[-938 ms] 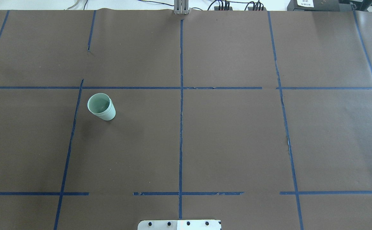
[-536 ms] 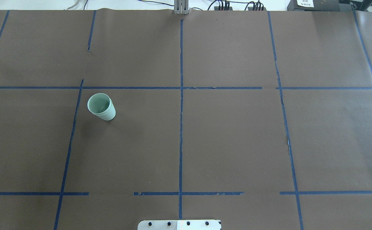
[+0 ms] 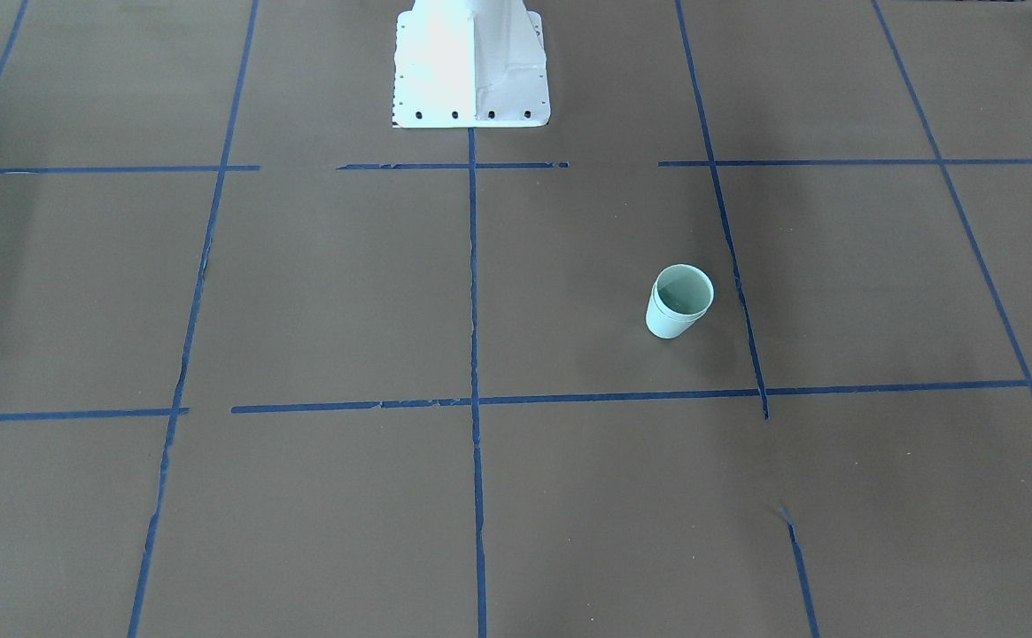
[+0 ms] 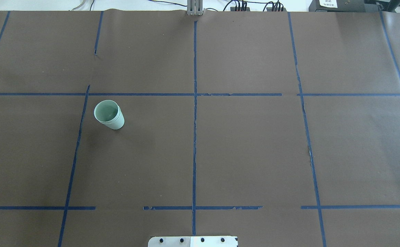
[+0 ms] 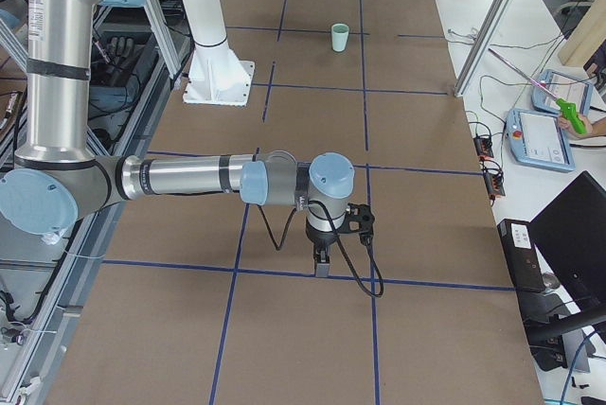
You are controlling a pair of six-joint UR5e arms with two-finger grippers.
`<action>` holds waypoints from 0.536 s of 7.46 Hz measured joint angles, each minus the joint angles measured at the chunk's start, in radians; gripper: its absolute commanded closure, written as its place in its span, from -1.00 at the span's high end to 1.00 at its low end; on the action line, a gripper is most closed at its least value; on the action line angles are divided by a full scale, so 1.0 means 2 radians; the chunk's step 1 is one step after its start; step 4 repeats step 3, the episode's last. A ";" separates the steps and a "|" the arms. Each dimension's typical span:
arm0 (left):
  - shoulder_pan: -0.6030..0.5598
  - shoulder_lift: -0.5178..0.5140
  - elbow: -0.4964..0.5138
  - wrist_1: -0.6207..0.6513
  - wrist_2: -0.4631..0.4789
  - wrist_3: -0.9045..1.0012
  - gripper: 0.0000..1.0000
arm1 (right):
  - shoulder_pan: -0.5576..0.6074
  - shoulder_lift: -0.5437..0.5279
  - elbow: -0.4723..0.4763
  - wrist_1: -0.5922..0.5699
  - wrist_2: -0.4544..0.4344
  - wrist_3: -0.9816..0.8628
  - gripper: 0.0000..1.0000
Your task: Stack cups
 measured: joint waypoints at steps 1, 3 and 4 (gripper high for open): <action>0.000 0.000 -0.001 0.000 0.000 0.000 1.00 | 0.000 0.000 0.000 0.000 0.000 0.000 1.00; 0.000 -0.001 -0.002 0.000 0.000 0.000 1.00 | 0.000 0.000 0.000 0.000 0.000 0.000 1.00; 0.000 -0.001 -0.002 0.000 0.000 0.000 1.00 | 0.000 0.000 0.000 0.000 0.000 0.000 1.00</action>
